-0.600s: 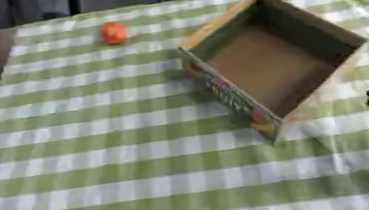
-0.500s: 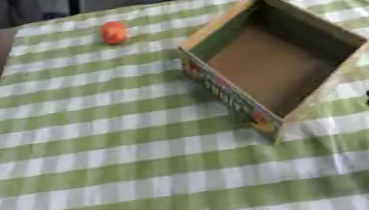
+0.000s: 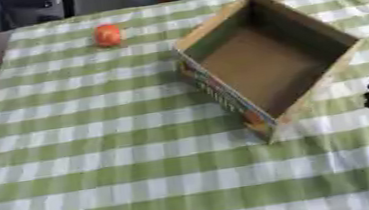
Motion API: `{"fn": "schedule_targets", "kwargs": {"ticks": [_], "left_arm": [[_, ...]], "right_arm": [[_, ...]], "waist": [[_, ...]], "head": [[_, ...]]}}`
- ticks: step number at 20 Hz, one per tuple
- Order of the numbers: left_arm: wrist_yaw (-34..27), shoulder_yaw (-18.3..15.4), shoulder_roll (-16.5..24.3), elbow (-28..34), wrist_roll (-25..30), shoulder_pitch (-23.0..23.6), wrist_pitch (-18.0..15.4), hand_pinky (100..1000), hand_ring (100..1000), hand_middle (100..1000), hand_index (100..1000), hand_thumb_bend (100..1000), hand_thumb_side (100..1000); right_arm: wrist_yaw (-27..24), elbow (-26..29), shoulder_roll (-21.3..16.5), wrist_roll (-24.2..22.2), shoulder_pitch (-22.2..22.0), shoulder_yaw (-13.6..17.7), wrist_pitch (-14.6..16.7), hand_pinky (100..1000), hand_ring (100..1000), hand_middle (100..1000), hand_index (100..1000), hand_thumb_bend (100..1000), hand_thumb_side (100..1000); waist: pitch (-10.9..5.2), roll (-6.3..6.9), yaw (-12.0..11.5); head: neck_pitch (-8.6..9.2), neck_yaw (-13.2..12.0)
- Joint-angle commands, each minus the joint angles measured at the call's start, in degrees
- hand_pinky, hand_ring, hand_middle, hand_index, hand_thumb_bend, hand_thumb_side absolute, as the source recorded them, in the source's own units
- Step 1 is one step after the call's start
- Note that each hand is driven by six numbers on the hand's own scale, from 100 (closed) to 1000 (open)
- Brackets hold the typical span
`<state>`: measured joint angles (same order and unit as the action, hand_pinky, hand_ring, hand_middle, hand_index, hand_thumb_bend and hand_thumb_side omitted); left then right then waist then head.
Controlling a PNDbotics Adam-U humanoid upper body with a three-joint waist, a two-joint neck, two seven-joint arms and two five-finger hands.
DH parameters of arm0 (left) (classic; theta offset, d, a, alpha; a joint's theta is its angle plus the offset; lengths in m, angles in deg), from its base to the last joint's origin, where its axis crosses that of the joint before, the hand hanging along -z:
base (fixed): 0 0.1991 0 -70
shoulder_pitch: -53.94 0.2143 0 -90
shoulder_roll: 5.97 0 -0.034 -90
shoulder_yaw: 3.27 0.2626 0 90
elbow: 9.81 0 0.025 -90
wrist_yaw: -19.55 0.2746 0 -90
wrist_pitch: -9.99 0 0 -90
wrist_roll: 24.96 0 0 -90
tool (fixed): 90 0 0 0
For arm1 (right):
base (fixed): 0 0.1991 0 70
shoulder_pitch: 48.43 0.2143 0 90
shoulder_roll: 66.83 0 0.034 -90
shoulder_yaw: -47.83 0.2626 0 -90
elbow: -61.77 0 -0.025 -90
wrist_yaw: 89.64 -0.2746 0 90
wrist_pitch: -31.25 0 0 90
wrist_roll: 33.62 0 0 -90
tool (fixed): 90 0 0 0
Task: Pick up objects on the table and place them in the box.
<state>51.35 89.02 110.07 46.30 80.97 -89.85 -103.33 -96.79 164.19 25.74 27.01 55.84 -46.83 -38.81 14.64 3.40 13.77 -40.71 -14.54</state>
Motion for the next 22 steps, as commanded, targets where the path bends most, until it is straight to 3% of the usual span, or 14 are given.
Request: {"fn": "schedule_targets", "kwargs": {"ticks": [1, 12, 22], "left_arm": [[3.4, -0.4, 0.3, -3.0, -0.8, -2.0, -0.4, 692, 607, 671, 937, 146, 563], [12.4, -0.9, -2.3, -10.6, -2.6, -3.3, -1.0, 681, 594, 655, 947, 140, 654], [15.4, -1.8, -2.4, -13.5, -4.8, -3.0, 0.2, 661, 579, 631, 947, 100, 694]], "right_arm": [[-0.3, 0.4, -0.7, -0.4, 0.5, -0.2, 0.1, 786, 654, 723, 872, 100, 548], [-0.5, 0.3, -0.3, -0.7, 0.5, -0.5, 0.0, 786, 653, 723, 872, 100, 552], [-0.6, 0.4, 0.0, -0.8, 0.9, -0.5, 0.0, 786, 654, 723, 871, 100, 558]], "waist": [[-1.0, -0.11, 0.2], [-0.19, -0.17, 1.3], [1.31, 0.13, 2.5]], "head": [[0.61, -0.3], [1.05, -0.5], [1.47, -0.7]]}}
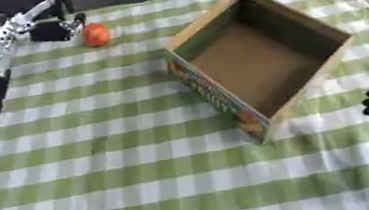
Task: Pick up objects on the table and place them in the box.
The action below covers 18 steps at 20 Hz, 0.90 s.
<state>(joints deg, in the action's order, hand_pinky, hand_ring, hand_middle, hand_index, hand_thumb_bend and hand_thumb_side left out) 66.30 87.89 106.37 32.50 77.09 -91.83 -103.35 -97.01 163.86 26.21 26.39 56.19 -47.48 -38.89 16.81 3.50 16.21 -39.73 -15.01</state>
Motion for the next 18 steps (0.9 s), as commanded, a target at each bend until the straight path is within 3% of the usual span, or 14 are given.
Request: {"fn": "schedule_targets", "kwargs": {"ticks": [1, 8, 18], "left_arm": [[0.6, -0.7, 1.3, 0.2, -1.1, -1.0, 0.3, 660, 578, 630, 947, 100, 696], [1.8, -0.7, 1.2, -0.1, -1.7, -0.7, 0.7, 657, 576, 625, 949, 120, 721], [5.3, -1.0, 0.9, -0.8, -5.4, 0.0, 2.8, 653, 576, 626, 954, 112, 662]], "right_arm": [[-0.3, 0.7, -0.5, -0.2, 0.6, 0.1, 0.0, 786, 654, 723, 871, 100, 559], [-0.2, 0.8, -0.3, -0.2, 0.9, 0.2, 0.0, 787, 655, 723, 871, 100, 562], [-0.1, 0.9, -0.2, -0.1, 1.1, 0.2, 0.0, 787, 656, 724, 870, 100, 565]], "waist": [[-0.7, 0.12, 0.2], [0.18, 0.62, 0.6], [0.97, 0.72, 1.3]], "head": [[0.55, -0.3], [0.95, -0.2], [1.2, 0.0]]}}
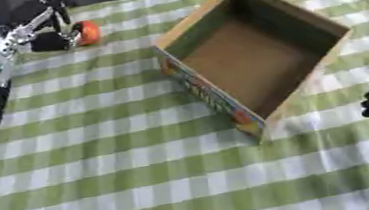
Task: Pick up objects on the table and place them in the box.
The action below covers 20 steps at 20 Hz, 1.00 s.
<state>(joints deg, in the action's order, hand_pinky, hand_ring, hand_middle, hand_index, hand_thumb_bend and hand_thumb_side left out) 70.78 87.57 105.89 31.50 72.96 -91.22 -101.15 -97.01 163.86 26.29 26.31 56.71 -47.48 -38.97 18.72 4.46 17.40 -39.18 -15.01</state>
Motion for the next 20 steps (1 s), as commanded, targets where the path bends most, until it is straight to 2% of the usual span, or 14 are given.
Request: {"fn": "schedule_targets", "kwargs": {"ticks": [1, 11, 12, 14, 20], "left_arm": [[1.2, -0.7, 1.4, 0.1, -1.8, -0.6, 0.9, 653, 575, 625, 953, 110, 657], [3.0, -0.8, 1.1, -1.3, -4.3, 0.0, 2.1, 649, 573, 622, 955, 100, 643], [3.0, -0.7, 1.0, -1.3, -4.2, 0.1, 1.9, 640, 564, 611, 934, 100, 602], [3.1, -0.6, 0.8, -1.1, -4.0, 0.1, 1.5, 637, 561, 608, 926, 100, 581], [2.9, -0.5, 0.5, -0.5, -4.5, 0.1, 1.0, 628, 554, 599, 921, 100, 559]], "right_arm": [[-0.1, 0.9, -0.3, 0.0, 0.6, 0.2, 0.1, 787, 656, 724, 870, 100, 566], [-0.1, 0.9, -0.2, 0.1, 0.6, 0.2, 0.1, 787, 656, 724, 870, 100, 567], [-0.1, 0.9, -0.1, 0.1, 0.6, 0.2, 0.1, 786, 657, 724, 870, 100, 569], [-0.1, 0.9, -0.1, 0.1, 0.6, 0.3, 0.1, 786, 657, 725, 870, 100, 568], [-0.1, 0.9, 0.0, 0.1, 0.6, 0.3, 0.1, 786, 657, 725, 870, 100, 567]], "waist": [[-0.88, -0.27, 0.1], [-0.54, -0.48, 0.3], [-0.47, -0.49, 0.4], [-0.38, -0.53, 0.5], [-0.41, -0.56, 0.6]], "head": [[0.65, 0.0], [0.72, 0.1], [0.69, 0.1], [0.66, 0.0], [0.63, 0.0]]}}
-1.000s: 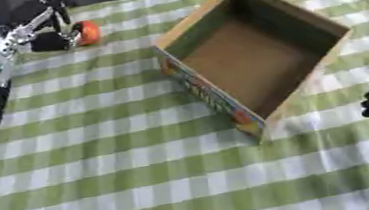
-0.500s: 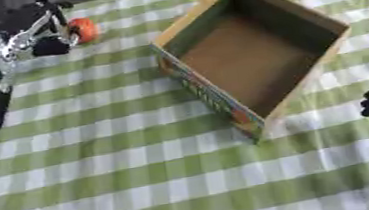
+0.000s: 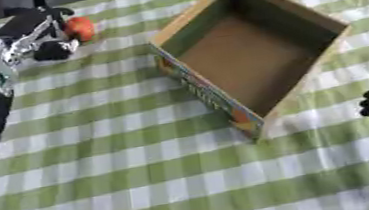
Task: Pick up objects on the table and place them in the box.
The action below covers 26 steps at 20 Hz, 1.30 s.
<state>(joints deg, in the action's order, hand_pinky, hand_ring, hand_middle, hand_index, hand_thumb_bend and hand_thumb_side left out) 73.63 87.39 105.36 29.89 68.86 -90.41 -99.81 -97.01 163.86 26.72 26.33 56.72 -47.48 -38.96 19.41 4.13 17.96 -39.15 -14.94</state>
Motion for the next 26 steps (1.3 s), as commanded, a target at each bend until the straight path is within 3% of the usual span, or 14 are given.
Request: {"fn": "schedule_targets", "kwargs": {"ticks": [1, 5, 10, 17, 18, 24, 26], "left_arm": [[0.0, -0.3, 1.0, 1.2, -0.5, -0.7, -0.4, 628, 554, 599, 921, 100, 560], [0.6, -0.1, 1.0, 1.5, -0.3, -0.8, -0.7, 627, 556, 598, 922, 131, 557], [3.0, 0.0, 1.0, 2.1, -1.4, -0.8, -0.5, 618, 547, 585, 911, 207, 478], [5.8, -0.1, 1.0, 1.8, -2.4, -0.7, -0.4, 600, 529, 564, 897, 224, 376], [6.1, -0.1, 1.1, 1.8, -2.5, -0.7, -0.4, 592, 522, 553, 886, 224, 332], [7.3, -0.3, 1.2, 1.9, -3.5, -0.5, -0.4, 564, 485, 510, 812, 100, 290], [7.3, -0.3, 1.2, 2.0, -4.0, -0.5, -0.5, 554, 474, 497, 782, 100, 280]], "right_arm": [[-0.1, 0.9, -0.4, 0.0, 0.6, 0.3, 0.1, 786, 657, 725, 870, 100, 567], [-0.2, 0.9, -0.4, 0.0, 0.6, 0.3, 0.1, 786, 658, 725, 870, 100, 567], [-0.2, 0.9, -0.4, 0.0, 0.6, 0.3, 0.1, 786, 658, 725, 870, 100, 567], [-0.1, 1.0, -0.4, 0.0, 0.7, 0.3, 0.0, 786, 659, 726, 869, 100, 568], [-0.1, 1.0, -0.4, 0.0, 0.7, 0.3, 0.0, 785, 659, 726, 869, 100, 568], [-0.1, 1.0, -0.4, 0.1, 0.7, 0.3, 0.0, 785, 659, 726, 869, 100, 567], [-0.1, 0.9, -0.4, 0.1, 0.7, 0.3, 0.0, 785, 659, 726, 869, 100, 567]], "waist": [[-1.11, -0.24, 0.0], [-1.12, -0.24, 0.1], [-1.07, -0.17, 0.3], [-1.04, -0.04, 0.3], [-1.05, -0.02, 0.3], [-1.14, 0.01, 0.2], [-1.2, 0.01, 0.1]], "head": [[0.59, -0.1], [0.6, -0.1], [0.51, 0.0], [0.45, 0.1], [0.44, 0.1], [0.4, 0.2], [0.4, 0.2]]}}
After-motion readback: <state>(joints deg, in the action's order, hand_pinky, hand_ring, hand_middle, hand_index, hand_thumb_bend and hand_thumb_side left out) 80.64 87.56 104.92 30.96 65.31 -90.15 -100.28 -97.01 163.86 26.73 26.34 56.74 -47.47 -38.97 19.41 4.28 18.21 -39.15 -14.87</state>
